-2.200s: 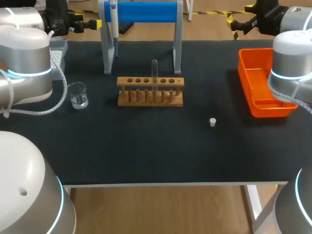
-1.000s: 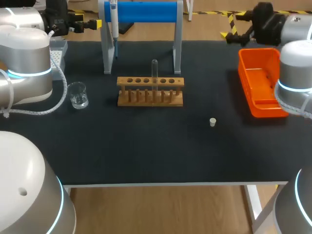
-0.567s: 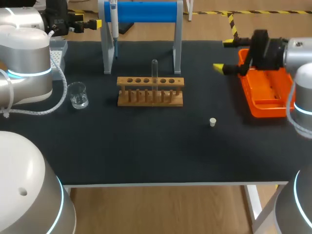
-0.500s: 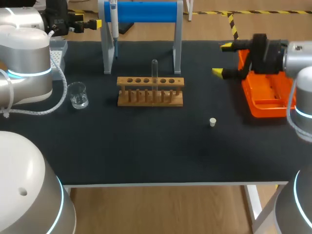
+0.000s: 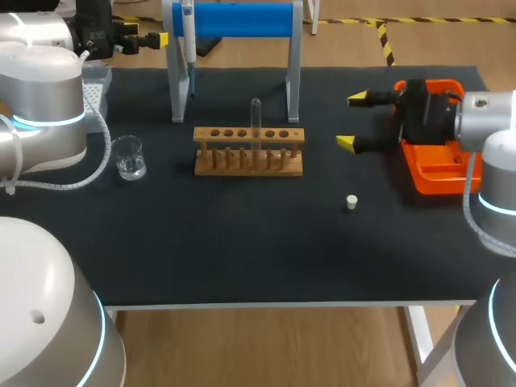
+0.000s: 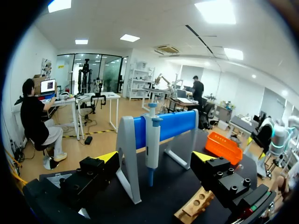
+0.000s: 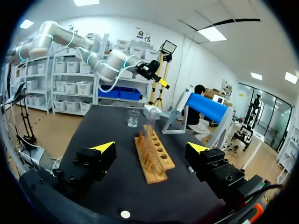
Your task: Invert the test tube, pick up the pipette, mount the tip to pipette, aspirate from beaker and dispense into the tube, eject the tip, return the pipette, and cap with the stopper.
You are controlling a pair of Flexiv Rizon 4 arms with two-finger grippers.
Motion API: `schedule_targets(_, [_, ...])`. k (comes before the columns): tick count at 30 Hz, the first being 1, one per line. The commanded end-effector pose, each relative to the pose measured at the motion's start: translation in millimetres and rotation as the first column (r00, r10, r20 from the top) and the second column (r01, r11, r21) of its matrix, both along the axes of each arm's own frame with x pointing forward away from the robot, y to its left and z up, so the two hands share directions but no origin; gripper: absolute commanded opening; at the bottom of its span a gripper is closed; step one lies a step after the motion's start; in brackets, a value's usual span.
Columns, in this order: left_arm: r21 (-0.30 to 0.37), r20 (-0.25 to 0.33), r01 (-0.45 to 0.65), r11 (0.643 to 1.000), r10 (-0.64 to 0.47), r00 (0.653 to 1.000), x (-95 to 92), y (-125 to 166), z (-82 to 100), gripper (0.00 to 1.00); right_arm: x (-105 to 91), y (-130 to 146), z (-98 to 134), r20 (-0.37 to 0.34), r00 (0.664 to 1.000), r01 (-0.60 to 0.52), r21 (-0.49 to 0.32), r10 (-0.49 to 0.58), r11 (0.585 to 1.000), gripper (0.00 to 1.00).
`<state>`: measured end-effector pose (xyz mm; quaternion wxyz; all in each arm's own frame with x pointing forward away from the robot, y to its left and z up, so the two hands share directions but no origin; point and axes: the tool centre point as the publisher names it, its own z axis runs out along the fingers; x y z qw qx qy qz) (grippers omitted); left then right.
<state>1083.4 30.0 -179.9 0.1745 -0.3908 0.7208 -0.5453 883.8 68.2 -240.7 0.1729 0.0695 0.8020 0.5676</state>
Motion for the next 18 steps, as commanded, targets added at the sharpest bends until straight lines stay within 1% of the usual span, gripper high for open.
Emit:
schedule_targets(1, [-0.002,0.003,-0.001,1.000,0.001,1.000,0.2,0.1,-1.2,1.00,-8.6,7.4,-7.7,0.026,1.000,0.010,-0.004,-0.010,1.000,1.00])
schedule_targets(8, [-0.002,0.003,-0.001,1.000,0.001,1.000,0.2,0.1,-1.2,1.00,-22.9,10.6,-16.5,0.019,1.000,-0.004,-0.024,0.005,1.000,1.00])
schedule_targets(18, [-0.002,0.003,-0.001,1.000,0.001,1.000,0.2,0.1,-1.2,1.00,-22.9,10.6,-16.5,0.019,1.000,-0.004,-0.024,0.005,1.000,1.00])
